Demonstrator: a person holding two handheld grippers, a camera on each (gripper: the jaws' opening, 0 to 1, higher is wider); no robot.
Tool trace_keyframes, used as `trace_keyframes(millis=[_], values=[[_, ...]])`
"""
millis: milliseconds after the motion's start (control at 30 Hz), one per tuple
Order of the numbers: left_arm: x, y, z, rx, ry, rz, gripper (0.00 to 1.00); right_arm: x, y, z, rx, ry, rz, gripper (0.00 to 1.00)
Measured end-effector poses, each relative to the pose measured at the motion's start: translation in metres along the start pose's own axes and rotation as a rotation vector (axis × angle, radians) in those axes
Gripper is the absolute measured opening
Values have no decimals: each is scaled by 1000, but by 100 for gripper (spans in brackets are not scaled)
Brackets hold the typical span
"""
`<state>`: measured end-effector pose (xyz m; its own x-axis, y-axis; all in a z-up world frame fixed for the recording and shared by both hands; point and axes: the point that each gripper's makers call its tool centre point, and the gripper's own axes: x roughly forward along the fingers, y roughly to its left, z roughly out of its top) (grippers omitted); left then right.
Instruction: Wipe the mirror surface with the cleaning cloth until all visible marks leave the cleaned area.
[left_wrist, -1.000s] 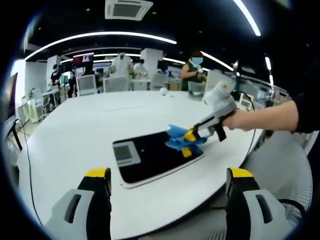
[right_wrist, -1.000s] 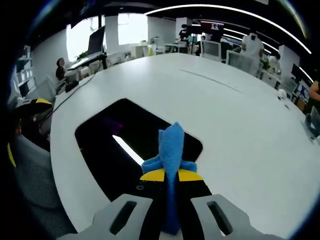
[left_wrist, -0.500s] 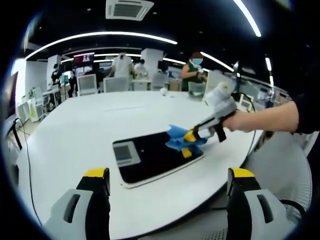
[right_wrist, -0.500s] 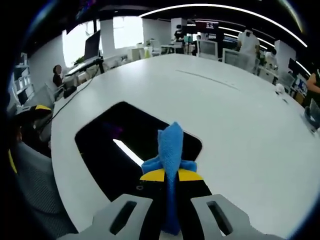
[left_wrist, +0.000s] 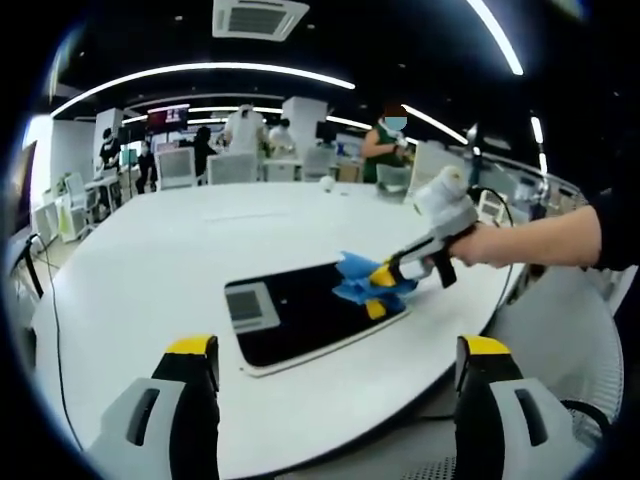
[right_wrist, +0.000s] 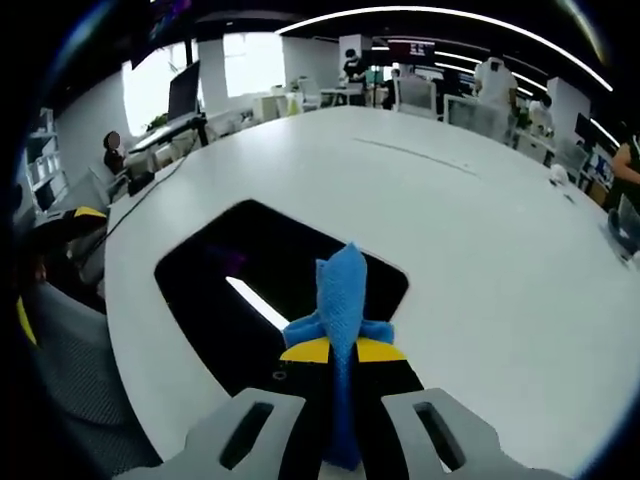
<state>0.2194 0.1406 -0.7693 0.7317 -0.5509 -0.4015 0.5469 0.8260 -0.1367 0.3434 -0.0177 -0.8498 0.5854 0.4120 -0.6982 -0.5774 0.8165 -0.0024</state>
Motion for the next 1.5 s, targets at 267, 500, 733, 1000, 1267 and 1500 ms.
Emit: trace_keyframes(millis=[267,500,733,1000,1267,1500], values=[[1,0,0,0,4,-2,99,-5,4,-4,6,4,6,1],[1,-1,0,-3,6,-10,99,-8,9,-8,4,9,13,2],[2,-1,-1,-5,8,-11,99,-15,17,-15,13,15,22,2],[3,-1,-1,-4,10,-14,99,-18,21,-18,27,9,31,2],[3,0,-1,-10,8,-12,99,-19,21,-19,44,7,40,2],[3,0,-3,-11,16,-13,98,-20,23,-20,31,4,44,2]])
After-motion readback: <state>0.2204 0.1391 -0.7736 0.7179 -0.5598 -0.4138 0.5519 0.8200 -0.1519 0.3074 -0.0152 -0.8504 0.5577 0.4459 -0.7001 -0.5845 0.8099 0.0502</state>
